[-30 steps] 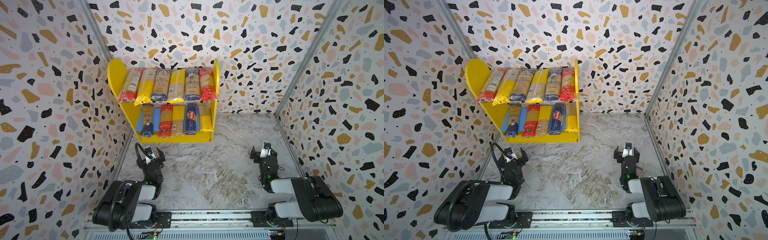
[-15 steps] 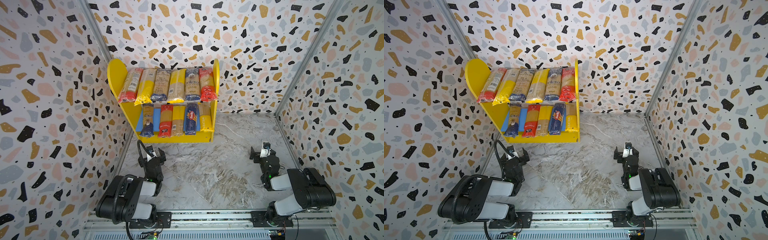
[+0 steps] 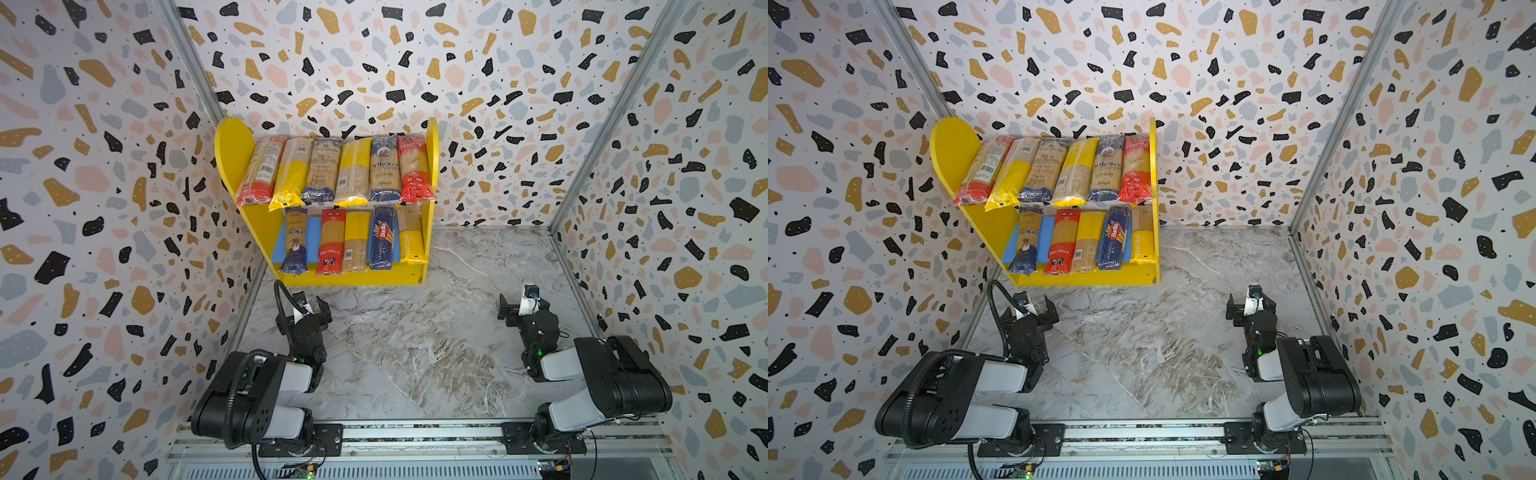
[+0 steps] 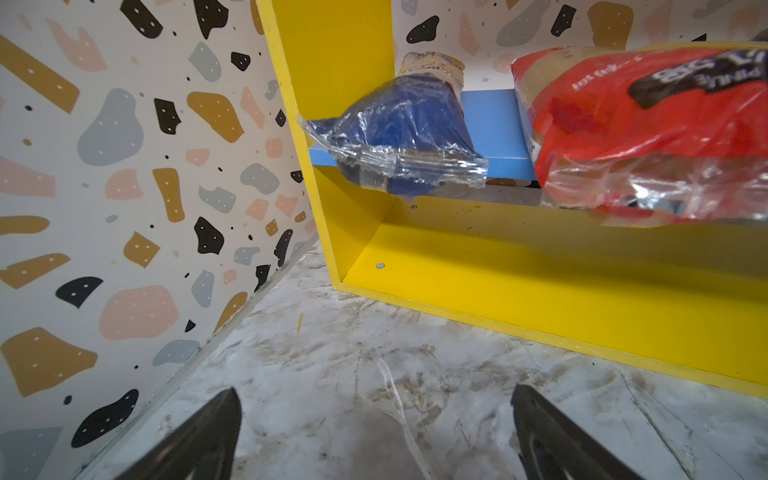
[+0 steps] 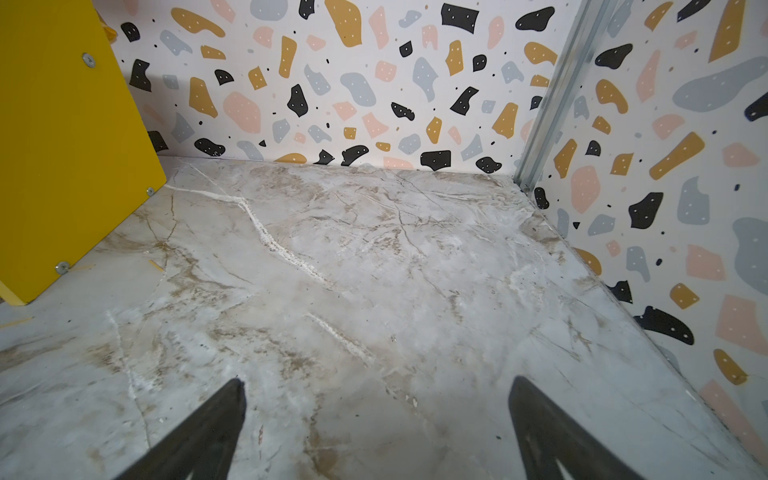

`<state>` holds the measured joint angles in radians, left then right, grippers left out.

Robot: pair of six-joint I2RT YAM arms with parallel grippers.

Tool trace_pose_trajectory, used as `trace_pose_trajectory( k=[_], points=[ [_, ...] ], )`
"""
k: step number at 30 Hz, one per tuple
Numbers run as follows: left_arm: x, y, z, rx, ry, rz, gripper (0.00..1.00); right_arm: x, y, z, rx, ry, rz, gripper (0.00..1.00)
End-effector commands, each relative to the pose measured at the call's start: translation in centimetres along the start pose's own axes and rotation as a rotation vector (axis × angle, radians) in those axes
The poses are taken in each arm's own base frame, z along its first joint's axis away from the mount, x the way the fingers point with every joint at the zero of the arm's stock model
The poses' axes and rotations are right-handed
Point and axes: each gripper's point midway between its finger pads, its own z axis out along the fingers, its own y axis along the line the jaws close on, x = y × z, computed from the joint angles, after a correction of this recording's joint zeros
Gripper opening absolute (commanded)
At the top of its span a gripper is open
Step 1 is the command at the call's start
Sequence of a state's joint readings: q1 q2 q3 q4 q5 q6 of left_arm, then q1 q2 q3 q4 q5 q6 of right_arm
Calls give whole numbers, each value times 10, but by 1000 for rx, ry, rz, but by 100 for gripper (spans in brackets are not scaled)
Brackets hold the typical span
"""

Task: Place and organize the pasta boxes and bags onto the shelf

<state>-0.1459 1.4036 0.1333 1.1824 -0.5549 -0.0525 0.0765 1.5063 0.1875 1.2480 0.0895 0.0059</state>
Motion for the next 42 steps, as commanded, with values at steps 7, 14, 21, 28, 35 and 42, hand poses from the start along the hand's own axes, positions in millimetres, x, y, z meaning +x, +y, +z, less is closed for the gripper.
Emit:
trace_pose_trajectory(
  k=[7,14,21,28,35,42],
  points=[
    [-20,0,2,-1,-63,-52,100,-13,1,2,-6,-39,-3,99],
    [-20,-24,1,131,-61,9,99,-13,1,2,-6,-39,-4,99],
    [-20,-24,1,132,-61,10,99,-13,2,2,-4,-38,-7,99],
    [-20,-24,1,132,-61,10,99,-13,2,2,-4,-39,-8,99],
    [-20,-24,1,132,-61,10,99,-13,2,2,-3,-39,-8,99],
    [-20,-24,1,133,-60,11,100,-14,2,2,-2,-40,-8,99]
  ],
)
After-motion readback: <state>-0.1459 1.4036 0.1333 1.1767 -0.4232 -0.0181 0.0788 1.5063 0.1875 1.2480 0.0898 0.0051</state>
